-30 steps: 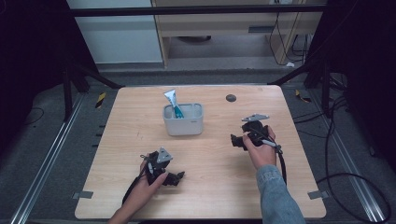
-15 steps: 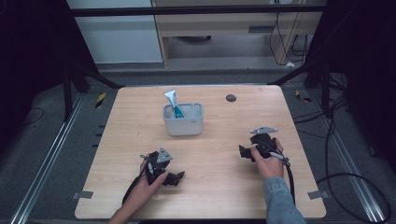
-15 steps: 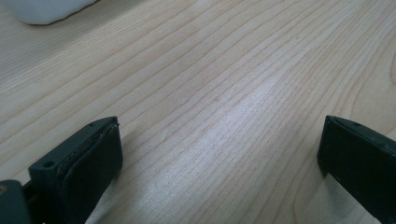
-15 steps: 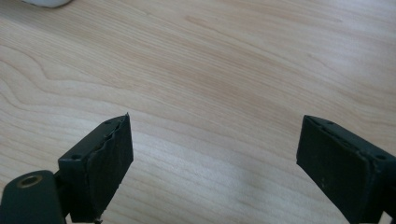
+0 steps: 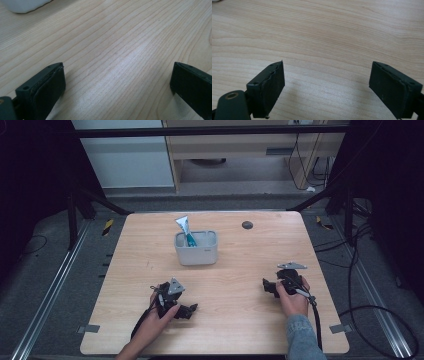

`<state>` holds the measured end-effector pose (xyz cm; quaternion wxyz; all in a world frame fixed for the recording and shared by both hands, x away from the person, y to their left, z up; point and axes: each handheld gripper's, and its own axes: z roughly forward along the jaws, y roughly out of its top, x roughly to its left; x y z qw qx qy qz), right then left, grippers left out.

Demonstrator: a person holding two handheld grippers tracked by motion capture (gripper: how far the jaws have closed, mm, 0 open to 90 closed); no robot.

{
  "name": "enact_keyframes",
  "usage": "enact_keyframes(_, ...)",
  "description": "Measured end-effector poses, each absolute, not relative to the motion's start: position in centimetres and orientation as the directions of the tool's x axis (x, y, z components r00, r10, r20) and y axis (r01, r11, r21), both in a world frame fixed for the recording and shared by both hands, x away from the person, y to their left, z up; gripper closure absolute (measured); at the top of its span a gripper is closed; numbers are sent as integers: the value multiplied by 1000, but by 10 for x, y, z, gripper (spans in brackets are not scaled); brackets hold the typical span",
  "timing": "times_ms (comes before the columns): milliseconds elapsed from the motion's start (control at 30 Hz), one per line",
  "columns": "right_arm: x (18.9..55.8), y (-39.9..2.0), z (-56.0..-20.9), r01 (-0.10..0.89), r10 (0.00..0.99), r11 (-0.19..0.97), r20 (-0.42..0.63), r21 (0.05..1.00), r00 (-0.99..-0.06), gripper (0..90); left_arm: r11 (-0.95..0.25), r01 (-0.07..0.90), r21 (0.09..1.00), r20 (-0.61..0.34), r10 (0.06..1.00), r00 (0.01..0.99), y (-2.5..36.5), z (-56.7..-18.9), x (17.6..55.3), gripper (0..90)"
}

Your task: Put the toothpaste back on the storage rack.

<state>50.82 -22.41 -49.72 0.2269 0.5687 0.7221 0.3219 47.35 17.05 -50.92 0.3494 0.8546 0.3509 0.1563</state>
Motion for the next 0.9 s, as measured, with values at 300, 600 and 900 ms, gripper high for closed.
enact_keyframes(300, 511, -224, -505, 674, 978, 110, 41, 730, -204, 106, -509, 491, 707, 22, 709, 705, 170, -509, 474, 0)
enact_keyframes(600, 513, -218, -512, 666, 977, 146, -1, 731, -214, 41, -510, 490, 707, 22, 709, 705, 170, -509, 473, 0)
enact_keyframes(900, 514, -215, -512, 677, 983, 130, -3, 725, -185, 7, -510, 490, 707, 22, 709, 705, 170, -509, 473, 0)
